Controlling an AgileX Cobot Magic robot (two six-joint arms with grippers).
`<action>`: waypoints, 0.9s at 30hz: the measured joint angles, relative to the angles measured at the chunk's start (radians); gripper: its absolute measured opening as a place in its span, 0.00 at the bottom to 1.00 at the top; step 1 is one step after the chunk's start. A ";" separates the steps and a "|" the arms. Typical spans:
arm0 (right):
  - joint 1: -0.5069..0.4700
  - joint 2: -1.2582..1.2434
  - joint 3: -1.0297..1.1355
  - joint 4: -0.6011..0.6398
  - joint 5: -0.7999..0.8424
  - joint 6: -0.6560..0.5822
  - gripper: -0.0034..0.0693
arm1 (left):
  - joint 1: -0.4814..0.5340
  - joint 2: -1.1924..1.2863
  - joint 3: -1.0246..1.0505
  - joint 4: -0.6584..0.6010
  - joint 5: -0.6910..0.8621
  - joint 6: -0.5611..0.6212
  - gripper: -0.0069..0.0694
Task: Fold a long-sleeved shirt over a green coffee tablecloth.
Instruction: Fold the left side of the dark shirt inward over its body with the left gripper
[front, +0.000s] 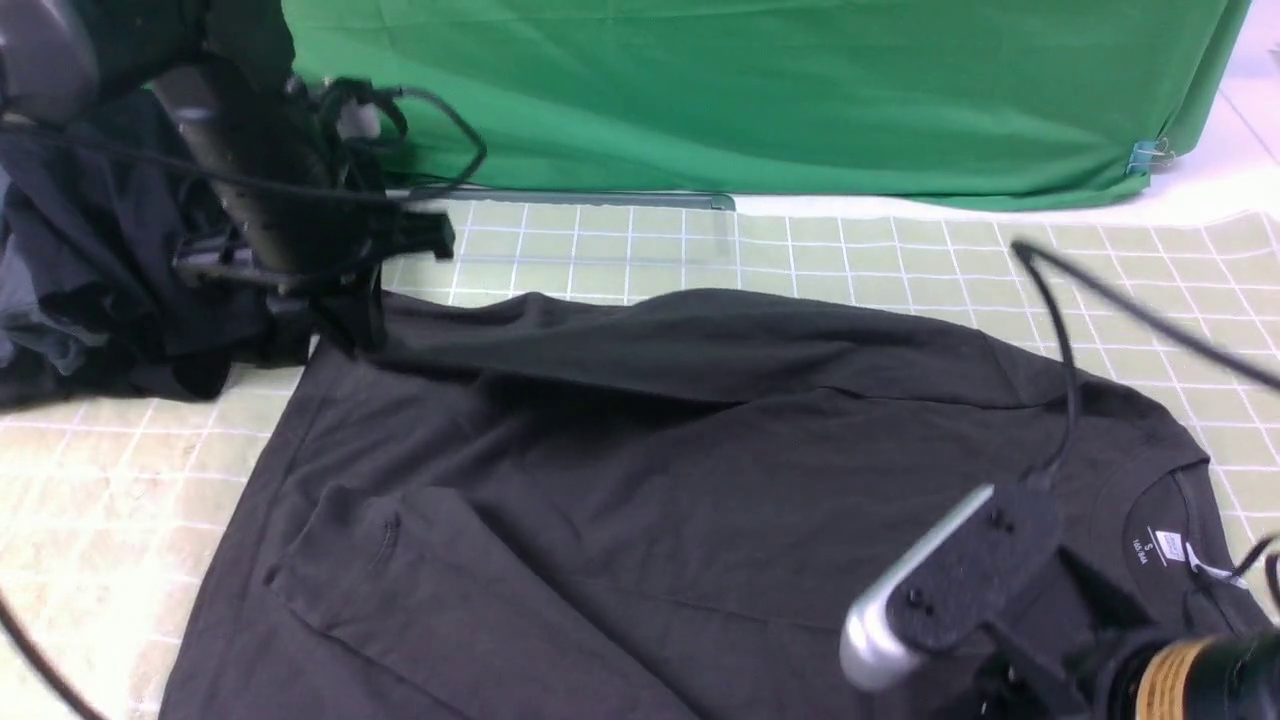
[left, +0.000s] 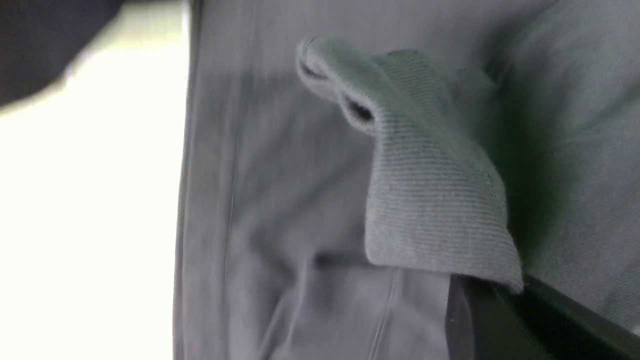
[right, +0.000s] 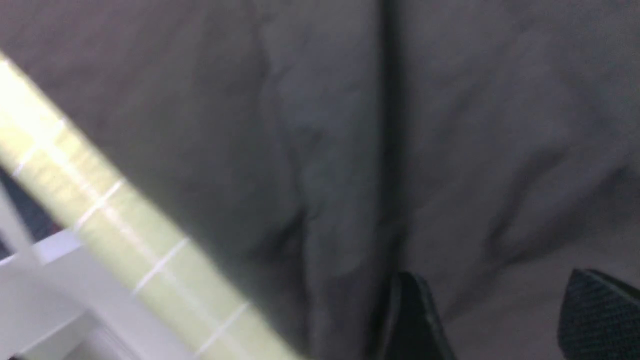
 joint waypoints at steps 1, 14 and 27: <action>0.000 0.000 -0.003 -0.006 0.004 0.002 0.57 | -0.002 -0.008 0.018 0.003 0.000 0.000 0.11; -0.049 0.000 -0.079 -0.264 0.119 0.127 0.57 | -0.044 -0.367 0.636 0.010 -0.218 -0.175 0.11; -0.231 0.000 -0.102 -0.270 0.153 0.078 0.57 | -0.044 -0.405 0.736 0.018 -0.246 -0.207 0.41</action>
